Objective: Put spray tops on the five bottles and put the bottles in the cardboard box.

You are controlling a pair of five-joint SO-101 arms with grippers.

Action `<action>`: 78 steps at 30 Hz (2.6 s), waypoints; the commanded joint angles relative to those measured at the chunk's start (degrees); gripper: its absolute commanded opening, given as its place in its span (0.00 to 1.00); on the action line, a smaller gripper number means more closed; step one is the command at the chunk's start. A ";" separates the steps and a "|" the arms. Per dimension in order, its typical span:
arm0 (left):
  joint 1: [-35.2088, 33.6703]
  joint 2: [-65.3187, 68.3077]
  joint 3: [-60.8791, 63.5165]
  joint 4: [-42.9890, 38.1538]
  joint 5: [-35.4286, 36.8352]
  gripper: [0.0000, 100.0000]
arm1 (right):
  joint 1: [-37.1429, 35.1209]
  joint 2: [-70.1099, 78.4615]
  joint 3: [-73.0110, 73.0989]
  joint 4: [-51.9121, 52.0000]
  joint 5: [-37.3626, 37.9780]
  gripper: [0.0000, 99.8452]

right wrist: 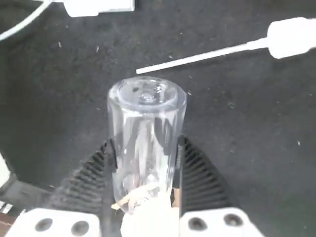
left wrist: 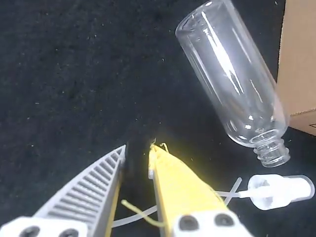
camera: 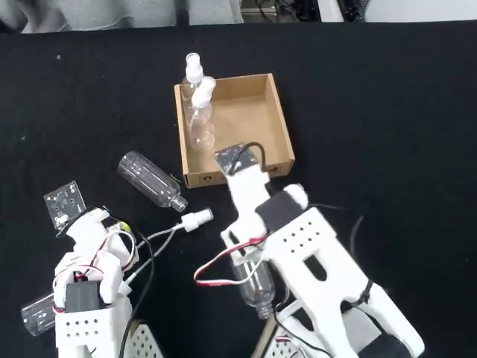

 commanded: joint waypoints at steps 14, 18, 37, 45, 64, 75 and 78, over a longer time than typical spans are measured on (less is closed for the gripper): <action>-0.22 -0.09 1.27 0.18 0.00 0.06 | 16.53 0.13 -5.58 3.60 -0.62 0.02; -0.22 -0.09 1.27 0.18 0.00 0.06 | 19.87 0.13 -5.58 3.43 -0.62 0.02; -0.31 -0.09 1.27 0.18 0.00 0.06 | 19.60 -10.24 -5.32 3.69 -0.09 0.02; -0.31 -0.09 1.27 0.18 0.00 0.06 | 5.54 -17.80 -3.56 3.60 2.99 0.02; -0.31 -0.09 1.27 0.18 0.00 0.06 | -6.24 -0.40 -9.45 -7.82 3.25 0.02; -0.31 -0.09 1.27 0.18 0.00 0.06 | -8.26 14.64 -16.57 -13.71 3.43 0.02; -0.31 -0.09 1.27 0.18 0.00 0.06 | -8.09 18.59 -17.54 -15.74 3.52 0.02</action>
